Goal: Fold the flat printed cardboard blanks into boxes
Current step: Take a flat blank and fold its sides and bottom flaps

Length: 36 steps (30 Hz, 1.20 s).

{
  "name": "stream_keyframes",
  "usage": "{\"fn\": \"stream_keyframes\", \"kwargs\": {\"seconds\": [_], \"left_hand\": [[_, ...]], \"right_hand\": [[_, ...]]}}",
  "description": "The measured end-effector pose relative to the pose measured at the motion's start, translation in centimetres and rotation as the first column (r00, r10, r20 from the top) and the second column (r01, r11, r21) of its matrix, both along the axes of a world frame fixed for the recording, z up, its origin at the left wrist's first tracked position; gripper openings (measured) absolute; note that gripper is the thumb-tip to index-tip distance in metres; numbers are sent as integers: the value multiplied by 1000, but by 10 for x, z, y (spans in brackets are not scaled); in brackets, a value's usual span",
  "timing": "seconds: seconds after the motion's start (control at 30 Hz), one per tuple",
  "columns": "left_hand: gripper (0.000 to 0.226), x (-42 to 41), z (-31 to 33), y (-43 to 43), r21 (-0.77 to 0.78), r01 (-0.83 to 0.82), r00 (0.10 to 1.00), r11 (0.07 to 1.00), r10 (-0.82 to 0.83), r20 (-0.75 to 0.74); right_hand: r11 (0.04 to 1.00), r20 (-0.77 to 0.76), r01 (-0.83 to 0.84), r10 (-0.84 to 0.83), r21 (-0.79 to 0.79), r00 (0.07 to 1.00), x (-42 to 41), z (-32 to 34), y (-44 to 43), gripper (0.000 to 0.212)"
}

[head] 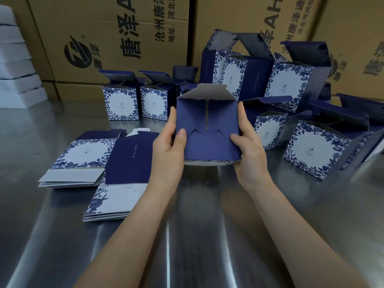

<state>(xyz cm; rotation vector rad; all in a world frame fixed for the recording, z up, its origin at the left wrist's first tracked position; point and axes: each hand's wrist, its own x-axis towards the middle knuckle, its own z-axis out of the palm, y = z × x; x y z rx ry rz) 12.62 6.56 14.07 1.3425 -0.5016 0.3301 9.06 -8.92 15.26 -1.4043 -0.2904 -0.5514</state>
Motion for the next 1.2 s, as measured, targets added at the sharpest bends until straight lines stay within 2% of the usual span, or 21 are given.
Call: {"fn": "stream_keyframes", "kwargs": {"seconds": [0.17, 0.3, 0.47, 0.53, 0.63, 1.07, 1.2], "left_hand": [[53, -6, 5, -2, -25, -22, 1000, 999, 22, -10], [60, -12, 10, -2, -41, -16, 999, 999, 18, 45], [73, -12, 9, -3, 82, -25, 991, 996, 14, 129], [75, -13, 9, -3, 145, -64, 985, 987, 40, 166], [74, -14, 8, -3, 176, -97, 981, 980, 64, 182], [53, -13, 7, -4, 114, -95, 990, 989, 82, 119], [51, -15, 8, -4, 126, -115, 986, 985, 98, 138]], "right_hand": [[999, 7, 45, -45, -18, 999, 0, 1, 1, 68], [995, 57, 86, -84, -41, 995, -1, 5, 0, 76], [971, 77, 168, -157, -169, 985, -3, 7, -2, 84], [953, 91, 212, -196, -218, 976, -3, 6, -1, 81], [961, 78, 199, -187, -190, 979, -4, 8, 0, 77], [950, 82, 247, -235, -192, 969, -6, 7, 3, 56], [942, 106, 266, -249, -207, 963, -6, 8, 3, 40]]}}
